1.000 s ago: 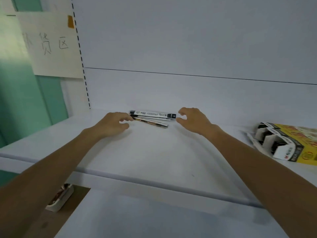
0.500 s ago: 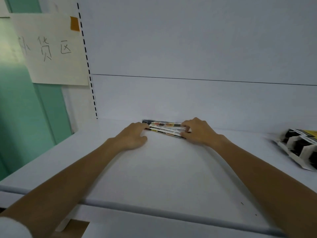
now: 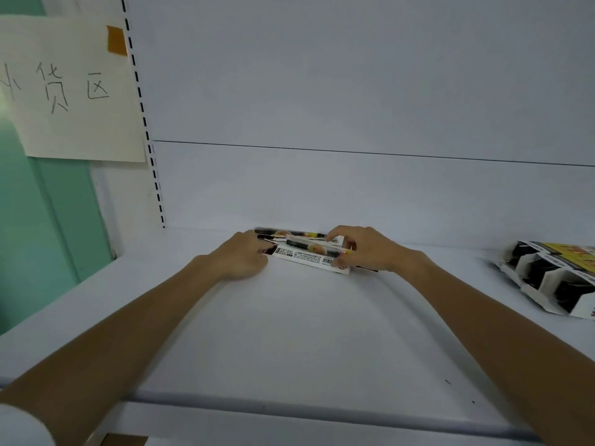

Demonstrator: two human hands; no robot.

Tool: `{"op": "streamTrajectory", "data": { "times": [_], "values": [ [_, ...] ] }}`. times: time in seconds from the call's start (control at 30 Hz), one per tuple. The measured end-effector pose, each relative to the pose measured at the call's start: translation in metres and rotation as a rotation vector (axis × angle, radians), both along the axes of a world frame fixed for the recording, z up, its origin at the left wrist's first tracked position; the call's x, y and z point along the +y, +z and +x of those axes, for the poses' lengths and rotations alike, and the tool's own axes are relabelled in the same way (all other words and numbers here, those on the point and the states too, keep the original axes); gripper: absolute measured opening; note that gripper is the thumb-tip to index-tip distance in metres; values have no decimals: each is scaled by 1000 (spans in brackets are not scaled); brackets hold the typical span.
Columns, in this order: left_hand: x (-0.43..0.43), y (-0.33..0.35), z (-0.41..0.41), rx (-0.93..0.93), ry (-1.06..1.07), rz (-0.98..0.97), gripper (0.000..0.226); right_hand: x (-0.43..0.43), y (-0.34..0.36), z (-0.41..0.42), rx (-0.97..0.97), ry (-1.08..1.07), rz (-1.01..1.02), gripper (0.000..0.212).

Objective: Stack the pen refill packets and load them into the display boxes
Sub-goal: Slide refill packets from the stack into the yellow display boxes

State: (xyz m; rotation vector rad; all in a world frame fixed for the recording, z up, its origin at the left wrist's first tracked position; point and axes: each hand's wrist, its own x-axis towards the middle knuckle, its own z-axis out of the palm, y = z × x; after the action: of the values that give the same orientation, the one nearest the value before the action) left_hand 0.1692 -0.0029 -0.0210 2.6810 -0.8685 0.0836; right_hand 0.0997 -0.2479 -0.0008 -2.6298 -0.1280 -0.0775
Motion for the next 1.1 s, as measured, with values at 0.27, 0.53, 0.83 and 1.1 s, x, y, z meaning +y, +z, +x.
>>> {"op": "streamTrajectory", "data": {
  "times": [0.27, 0.53, 0.83, 1.1],
  "values": [
    [5, -4, -2, 146, -2, 8, 18, 13, 18, -10, 130, 71, -191, 27],
    [1, -6, -7, -44, -71, 137, 33, 15, 21, -16, -221, -186, -118, 31],
    [-2, 4, -21, -17, -122, 32, 15, 27, 19, -17, -278, -119, -222, 24],
    [2, 8, -35, -22, -8, -105, 66, 45, 5, -17, -175, -17, -289, 37]
  ]
}}
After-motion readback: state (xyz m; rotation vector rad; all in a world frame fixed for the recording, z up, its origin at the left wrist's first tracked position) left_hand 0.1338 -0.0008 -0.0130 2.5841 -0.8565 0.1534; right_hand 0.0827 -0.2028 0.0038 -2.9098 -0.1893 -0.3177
